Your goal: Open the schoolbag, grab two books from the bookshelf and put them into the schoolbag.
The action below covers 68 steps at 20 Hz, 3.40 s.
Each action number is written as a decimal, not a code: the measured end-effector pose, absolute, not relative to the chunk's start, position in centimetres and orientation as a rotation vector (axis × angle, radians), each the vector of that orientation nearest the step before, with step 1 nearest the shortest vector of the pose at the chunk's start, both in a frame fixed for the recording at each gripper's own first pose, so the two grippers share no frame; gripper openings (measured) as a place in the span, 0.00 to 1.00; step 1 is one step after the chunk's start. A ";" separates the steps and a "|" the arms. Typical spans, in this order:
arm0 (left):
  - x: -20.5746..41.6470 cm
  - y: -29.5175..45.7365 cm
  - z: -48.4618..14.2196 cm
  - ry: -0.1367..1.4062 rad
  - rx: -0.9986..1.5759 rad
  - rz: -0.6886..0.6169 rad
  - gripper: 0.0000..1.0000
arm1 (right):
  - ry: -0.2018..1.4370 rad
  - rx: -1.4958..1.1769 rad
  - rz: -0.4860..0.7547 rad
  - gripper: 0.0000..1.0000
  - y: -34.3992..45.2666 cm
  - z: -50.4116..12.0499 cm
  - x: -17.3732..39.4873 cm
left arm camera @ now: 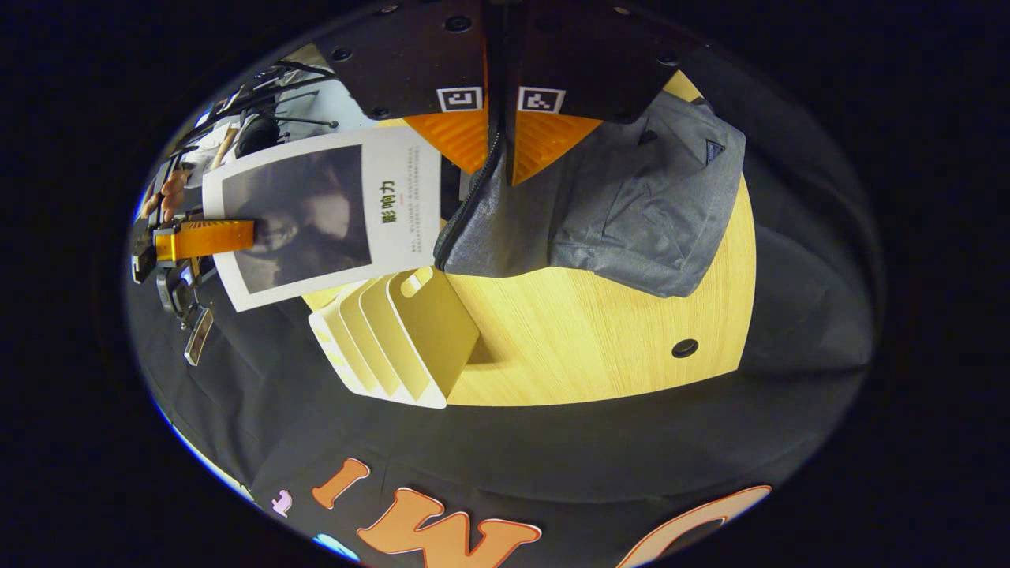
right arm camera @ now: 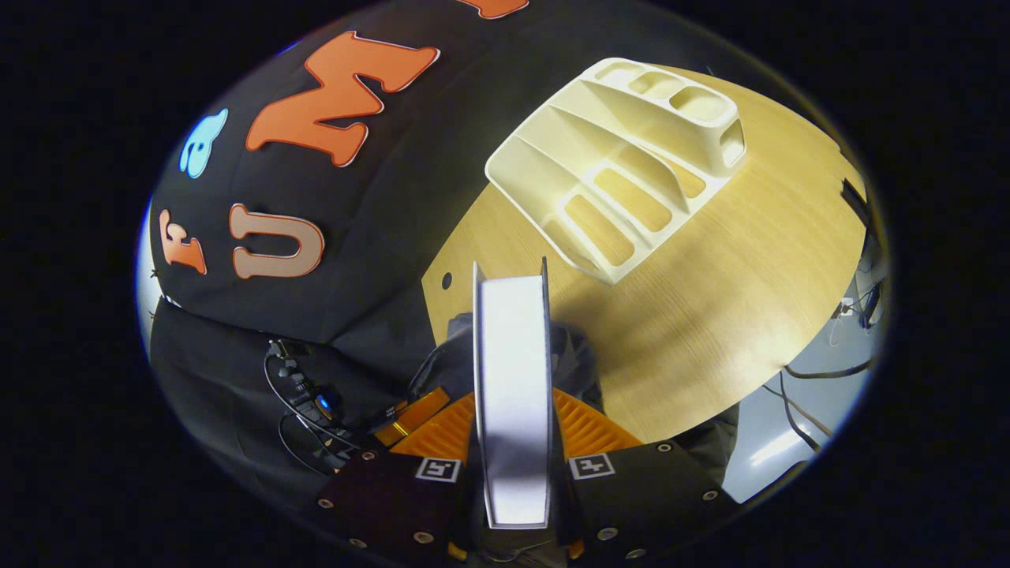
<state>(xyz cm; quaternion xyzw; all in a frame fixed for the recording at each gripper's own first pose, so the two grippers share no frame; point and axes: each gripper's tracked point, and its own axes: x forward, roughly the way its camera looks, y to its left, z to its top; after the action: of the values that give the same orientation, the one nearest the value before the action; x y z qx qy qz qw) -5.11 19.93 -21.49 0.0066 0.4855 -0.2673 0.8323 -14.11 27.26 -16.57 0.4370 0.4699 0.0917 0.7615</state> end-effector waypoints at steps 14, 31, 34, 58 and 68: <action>-4.7 20.6 -19.7 0.979 0.014 -0.546 0.03 | 0.984 1.135 0.282 0.35 36.8 -23.0 -11.1; -5.6 18.4 -17.6 0.922 0.050 -0.612 0.02 | 0.945 1.166 0.377 0.35 45.4 -27.4 -8.5; -5.4 18.5 -17.6 0.922 0.041 -0.606 0.03 | 0.963 1.175 0.400 0.35 46.2 -27.9 -7.9; -7.1 12.0 -17.2 0.827 0.052 -0.750 0.89 | 0.657 0.623 0.020 0.98 25.0 -20.4 -5.1; -6.2 3.2 -12.5 0.595 0.032 -0.595 0.98 | 0.476 0.330 0.048 0.98 14.1 -13.6 -2.5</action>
<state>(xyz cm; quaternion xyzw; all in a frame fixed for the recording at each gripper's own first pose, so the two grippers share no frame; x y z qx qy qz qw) -6.17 3.23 -12.47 0.0157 0.2888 -0.2889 0.9126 -2.49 14.14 -13.58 0.1628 0.2348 0.0235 0.9580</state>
